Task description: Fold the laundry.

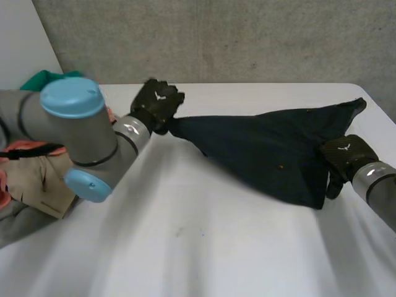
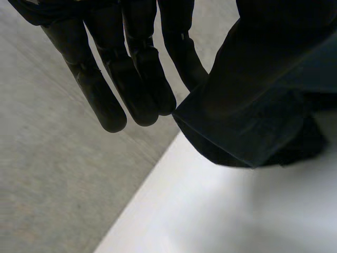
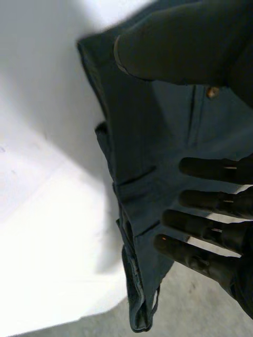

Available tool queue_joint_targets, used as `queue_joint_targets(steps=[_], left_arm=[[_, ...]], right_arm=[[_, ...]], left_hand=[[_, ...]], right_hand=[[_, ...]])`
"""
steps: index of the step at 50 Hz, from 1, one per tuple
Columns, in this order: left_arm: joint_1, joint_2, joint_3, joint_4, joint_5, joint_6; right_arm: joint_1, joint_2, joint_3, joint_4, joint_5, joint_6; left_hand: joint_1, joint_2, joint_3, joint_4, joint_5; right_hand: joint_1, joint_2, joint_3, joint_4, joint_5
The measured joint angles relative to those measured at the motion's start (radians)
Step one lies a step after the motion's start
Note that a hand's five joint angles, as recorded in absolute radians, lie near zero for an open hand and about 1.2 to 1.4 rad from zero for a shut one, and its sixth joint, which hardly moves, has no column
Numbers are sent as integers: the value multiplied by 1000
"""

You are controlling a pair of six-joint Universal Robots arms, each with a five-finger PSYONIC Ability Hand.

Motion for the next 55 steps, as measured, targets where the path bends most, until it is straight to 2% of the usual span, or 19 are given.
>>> queue_joint_targets(steps=[3,8,15,24,29,32,33,34,37,43,45,49,55], left_arm=[[-1,49,-31,-1,-1,-29],[-6,68,-55,-1,-1,-60],[-19,64,-57,-1,-4,-72],[-23,67,-55,-1,-7,-77],[-23,73,-55,-1,-7,-79],[-23,76,-55,-1,-7,-79],[-23,76,-55,-2,-8,-79],[-23,77,-55,-2,-8,-79],[-23,78,-56,-3,-8,-79],[-23,84,-58,-9,-10,-79],[-23,89,-60,-13,-10,-80],[-20,116,-69,-32,-12,-80],[-8,231,-82,-62,-27,-81]], right_arm=[[0,-22,-2,83,-17,37],[1,-6,10,111,-65,126],[5,67,35,15,-106,219],[26,160,27,-96,-91,212],[37,199,5,-133,-74,203],[40,219,-11,-150,-69,196],[40,223,-16,-154,-69,194],[40,224,-17,-155,-68,193],[40,230,-32,-163,-67,190],[39,235,-65,-166,-66,188],[39,239,-78,-165,-67,188],[36,239,-111,-154,-65,184],[36,127,-180,-69,-67,140]], left_hand=[[0,0,0,0,0],[0,0,0,0,0],[0,0,0,0,0],[0,0,0,0,0],[0,0,0,0,0],[1,0,0,0,0],[1,0,0,1,0],[1,0,0,1,0],[1,0,0,1,0],[1,0,0,3,0],[1,0,0,4,0],[1,0,1,4,0],[1,4,5,4,0]], right_hand=[[-34,-29,-61,-54,-53],[-37,-29,-65,-61,-64],[-37,-29,-65,-61,-64],[0,-24,-7,-3,-5],[111,115,116,112,97],[256,314,303,306,284],[256,314,303,306,284],[321,425,401,419,379],[429,536,499,536,483],[492,568,550,569,509],[593,693,662,689,633],[613,708,700,717,661],[613,708,700,717,661]])
